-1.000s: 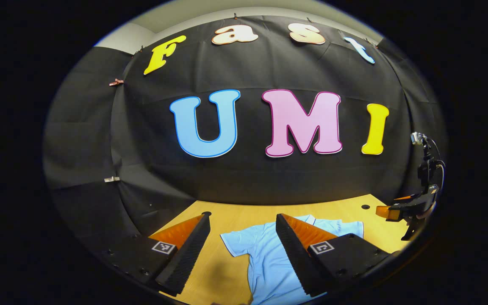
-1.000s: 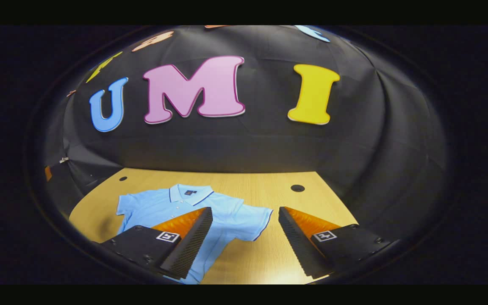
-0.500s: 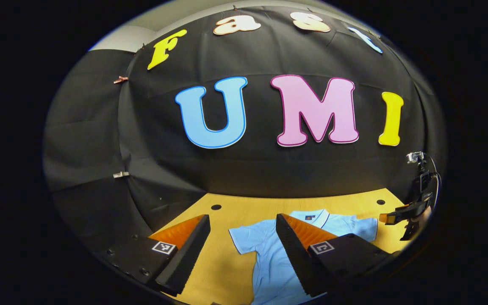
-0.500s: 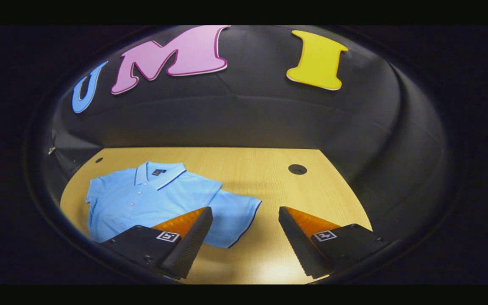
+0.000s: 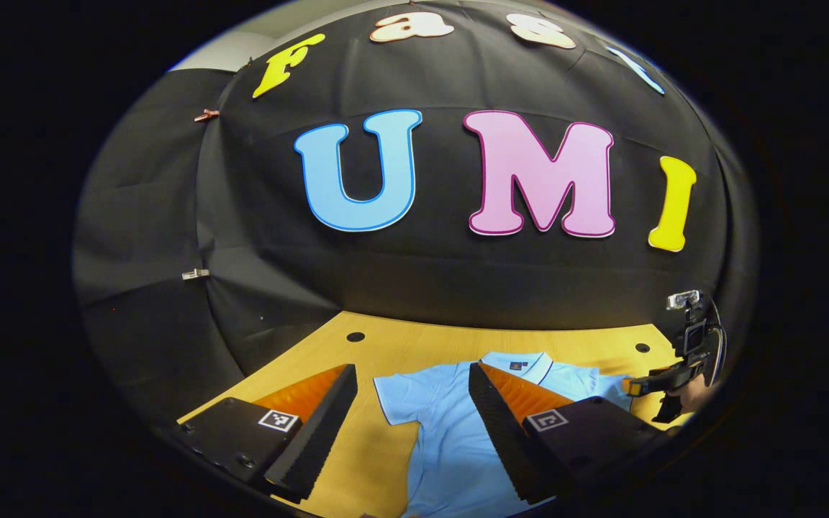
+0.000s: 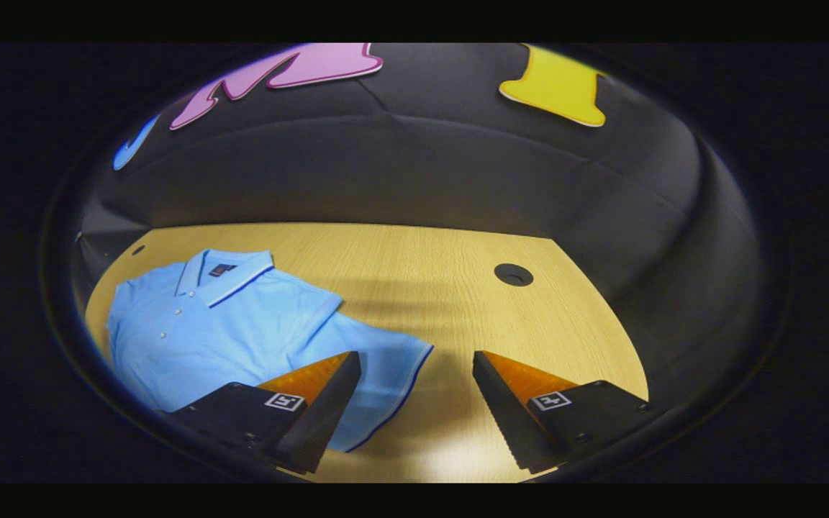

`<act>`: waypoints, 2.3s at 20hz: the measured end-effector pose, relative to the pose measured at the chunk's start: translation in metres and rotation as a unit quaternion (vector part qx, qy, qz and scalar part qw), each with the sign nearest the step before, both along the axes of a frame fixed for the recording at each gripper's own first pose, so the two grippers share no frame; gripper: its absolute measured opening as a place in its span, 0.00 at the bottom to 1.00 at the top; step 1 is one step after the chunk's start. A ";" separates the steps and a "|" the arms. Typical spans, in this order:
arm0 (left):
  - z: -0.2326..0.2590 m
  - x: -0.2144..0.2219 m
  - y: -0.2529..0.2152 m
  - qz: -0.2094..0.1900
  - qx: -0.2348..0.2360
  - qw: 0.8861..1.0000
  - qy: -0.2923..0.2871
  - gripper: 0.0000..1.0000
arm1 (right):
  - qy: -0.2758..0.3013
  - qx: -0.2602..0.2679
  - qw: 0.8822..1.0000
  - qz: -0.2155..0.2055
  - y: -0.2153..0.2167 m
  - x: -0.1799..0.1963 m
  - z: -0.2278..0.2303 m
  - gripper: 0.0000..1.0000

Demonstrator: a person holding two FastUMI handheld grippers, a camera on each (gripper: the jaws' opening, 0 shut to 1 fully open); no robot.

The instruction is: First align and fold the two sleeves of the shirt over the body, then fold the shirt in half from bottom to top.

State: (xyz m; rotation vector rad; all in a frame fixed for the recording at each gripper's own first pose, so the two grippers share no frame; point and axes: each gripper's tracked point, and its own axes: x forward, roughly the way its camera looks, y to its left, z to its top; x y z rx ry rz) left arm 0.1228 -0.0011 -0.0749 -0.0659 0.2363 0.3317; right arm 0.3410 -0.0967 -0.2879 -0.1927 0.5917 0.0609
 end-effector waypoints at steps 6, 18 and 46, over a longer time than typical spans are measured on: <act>-0.005 0.000 0.002 0.008 -0.007 1.000 0.007 0.99 | 0.012 0.013 1.000 0.019 0.011 0.007 -0.017 0.96; -0.018 -0.035 0.010 0.024 -0.021 0.999 0.024 0.99 | 0.035 0.052 0.997 0.034 0.041 -0.004 -0.018 0.05; -0.047 -0.063 0.104 -0.002 -0.066 0.997 0.038 1.00 | 0.022 0.052 0.987 0.149 0.274 -0.059 0.010 0.41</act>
